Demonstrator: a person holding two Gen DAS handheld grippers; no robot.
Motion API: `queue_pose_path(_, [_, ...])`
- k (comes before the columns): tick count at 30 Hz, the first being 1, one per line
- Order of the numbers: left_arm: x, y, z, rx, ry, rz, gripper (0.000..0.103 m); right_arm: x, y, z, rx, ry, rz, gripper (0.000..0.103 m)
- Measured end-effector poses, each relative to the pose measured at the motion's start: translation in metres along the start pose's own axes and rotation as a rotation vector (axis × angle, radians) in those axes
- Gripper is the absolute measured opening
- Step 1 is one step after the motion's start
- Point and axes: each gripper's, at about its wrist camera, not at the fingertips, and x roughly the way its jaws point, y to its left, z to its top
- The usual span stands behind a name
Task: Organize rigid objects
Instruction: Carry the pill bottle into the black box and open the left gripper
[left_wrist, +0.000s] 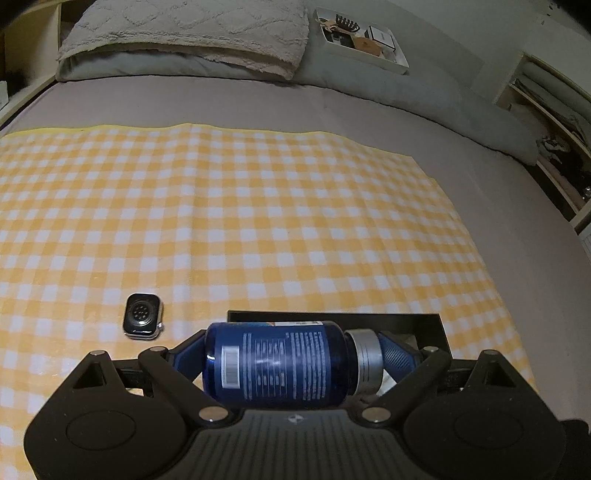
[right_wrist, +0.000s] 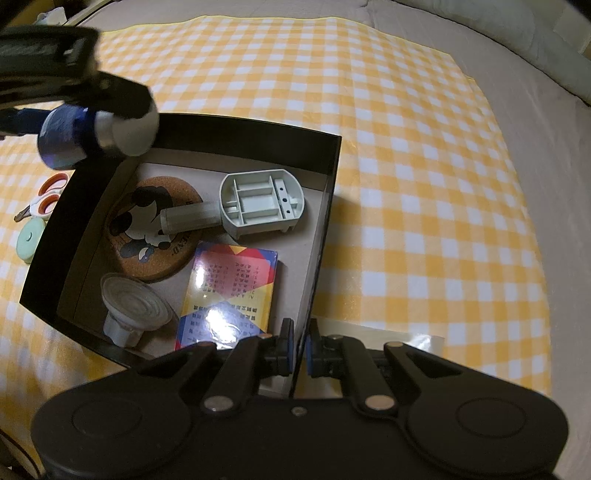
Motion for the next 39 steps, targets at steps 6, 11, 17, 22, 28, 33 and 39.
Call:
queue_pose_path(6, [0.004, -0.008, 0.002, 0.029, -0.045, 0.004, 0.094, -0.001, -0.001, 0.000, -0.004, 0.000, 0.002, 0.007])
queue_pose_path(11, [0.004, -0.007, 0.001, 0.059, -0.017, -0.002, 0.094, -0.001, -0.001, 0.001, -0.005, 0.000, 0.004, 0.007])
queue_pose_path(17, [0.001, -0.007, -0.003, 0.100, -0.004, -0.028, 0.093, -0.001, 0.000, 0.001, -0.008, 0.001, 0.001, 0.007])
queue_pose_path(22, [-0.003, -0.005, -0.001, 0.088, 0.005, -0.121, 0.079, -0.001, 0.000, 0.001, -0.007, 0.000, 0.002, 0.007])
queue_pose_path(28, [0.007, -0.010, -0.008, 0.136, 0.033, -0.125, 0.079, -0.001, 0.000, 0.000, -0.008, 0.001, 0.000, 0.006])
queue_pose_path(33, [0.018, -0.012, -0.012, 0.159, 0.079, -0.118, 0.080, -0.001, 0.000, 0.000, -0.008, 0.001, 0.001, 0.006])
queue_pose_path(39, [0.003, -0.013, -0.012, 0.195, 0.044, -0.092, 0.089, -0.002, 0.000, 0.000, -0.008, 0.001, 0.000, 0.006])
